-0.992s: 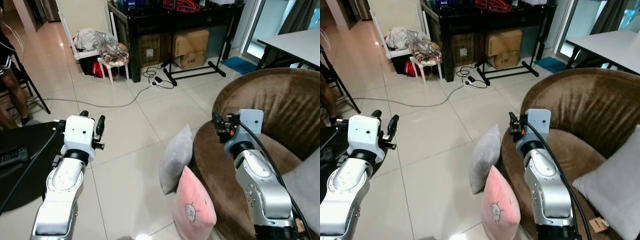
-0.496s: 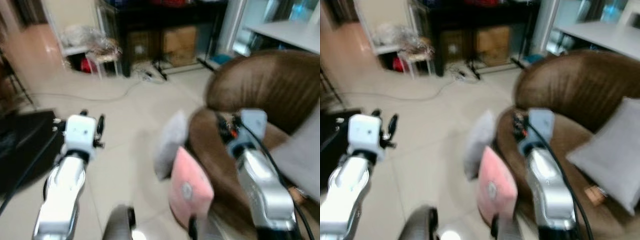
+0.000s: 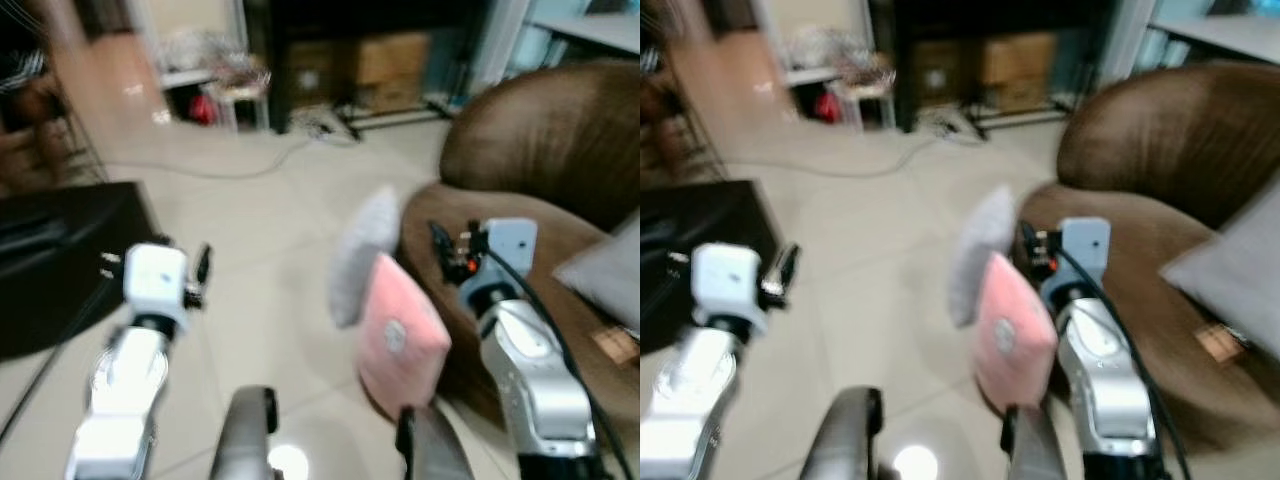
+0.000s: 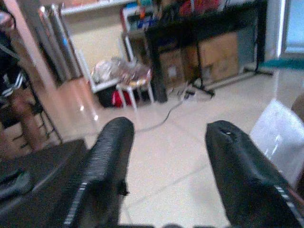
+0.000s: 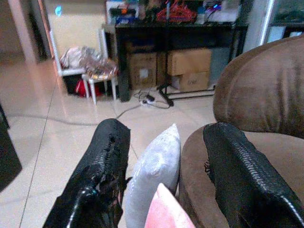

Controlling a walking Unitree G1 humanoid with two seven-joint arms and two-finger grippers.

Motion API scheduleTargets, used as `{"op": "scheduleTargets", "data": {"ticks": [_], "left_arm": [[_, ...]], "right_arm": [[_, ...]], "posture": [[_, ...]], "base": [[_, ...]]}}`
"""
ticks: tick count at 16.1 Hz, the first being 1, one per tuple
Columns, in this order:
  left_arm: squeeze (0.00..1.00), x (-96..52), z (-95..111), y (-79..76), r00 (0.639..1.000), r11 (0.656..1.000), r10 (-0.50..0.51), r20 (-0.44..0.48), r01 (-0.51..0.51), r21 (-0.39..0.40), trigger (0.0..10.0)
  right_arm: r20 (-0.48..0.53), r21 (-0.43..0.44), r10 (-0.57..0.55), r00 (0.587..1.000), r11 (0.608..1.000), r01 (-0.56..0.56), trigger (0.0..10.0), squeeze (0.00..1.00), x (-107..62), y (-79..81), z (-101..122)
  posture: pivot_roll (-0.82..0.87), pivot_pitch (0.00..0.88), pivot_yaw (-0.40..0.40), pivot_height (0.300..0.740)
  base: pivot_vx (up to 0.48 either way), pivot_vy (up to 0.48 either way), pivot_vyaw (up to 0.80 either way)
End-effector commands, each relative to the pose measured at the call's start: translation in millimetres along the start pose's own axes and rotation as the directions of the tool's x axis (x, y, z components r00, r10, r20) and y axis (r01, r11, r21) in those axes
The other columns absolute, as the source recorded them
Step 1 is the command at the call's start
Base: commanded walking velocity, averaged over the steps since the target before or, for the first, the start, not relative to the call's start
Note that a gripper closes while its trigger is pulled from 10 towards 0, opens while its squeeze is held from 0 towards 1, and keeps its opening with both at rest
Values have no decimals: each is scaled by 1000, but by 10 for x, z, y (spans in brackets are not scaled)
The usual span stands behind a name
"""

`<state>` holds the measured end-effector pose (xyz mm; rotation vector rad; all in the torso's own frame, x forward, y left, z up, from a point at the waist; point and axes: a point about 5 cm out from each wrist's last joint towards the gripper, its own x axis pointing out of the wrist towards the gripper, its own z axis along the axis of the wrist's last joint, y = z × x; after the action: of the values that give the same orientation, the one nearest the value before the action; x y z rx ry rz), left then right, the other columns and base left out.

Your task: Move the pillow to the sofa from floor

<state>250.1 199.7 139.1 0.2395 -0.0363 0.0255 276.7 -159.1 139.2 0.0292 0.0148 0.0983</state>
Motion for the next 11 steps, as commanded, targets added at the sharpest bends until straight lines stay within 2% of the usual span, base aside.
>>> {"op": "scheduleTargets", "data": {"ticks": [1, 3, 4, 6, 8, 9, 11], "left_arm": [[1000, 11, 1, -10, 1000, 1000, 15, 12, -15, 10, 10000], [1000, 2, 16, 9, 996, 997, 72, 46, -73, 15, 10000], [1000, 1, 7, 16, 998, 998, 65, 16, -64, -27, 10000], [1000, 0, 21, 34, 997, 997, 79, 24, -79, -15, 10000], [1000, -16, 28, 18, 999, 999, 19, 34, -17, -38, 10000], [1000, -19, 35, 14, 999, 999, 16, 41, -14, -39, 10000], [1000, -22, 42, 7, 999, 999, 14, 41, -13, -41, 10000]], "right_arm": [[24, -12, -14, 1000, 1000, 14, 10000, 1000, 4, -57, 51], [28, 5, -43, 999, 999, 43, 10000, 1000, 5, -109, 44], [26, -19, -56, 998, 998, 56, 10000, 1000, -1, -130, 37], [8, -40, -25, 1000, 999, 26, 10000, 1000, -4, -116, 4], [13, 7, 29, 1000, 1000, -29, 10000, 1000, -8, -43, 19], [6, 5, 31, 999, 999, -31, 10000, 1000, -4, -34, 15], [2, -17, 51, 999, 999, -51, 10000, 1000, 10, 10, 4]], "posture": [[-72, 0, -5, 596], [-71, 0, -8, 596], [-71, 0, -8, 596], [-72, 0, -9, 596], [-70, 0, -12, 596], [-70, 0, -14, 596], [-65, 0, -18, 596]], "base": [[0, 0, 0], [0, 0, 0], [0, 0, 0], [0, 0, 0], [0, 0, 0], [270, 0, 0], [321, 0, 800]]}}
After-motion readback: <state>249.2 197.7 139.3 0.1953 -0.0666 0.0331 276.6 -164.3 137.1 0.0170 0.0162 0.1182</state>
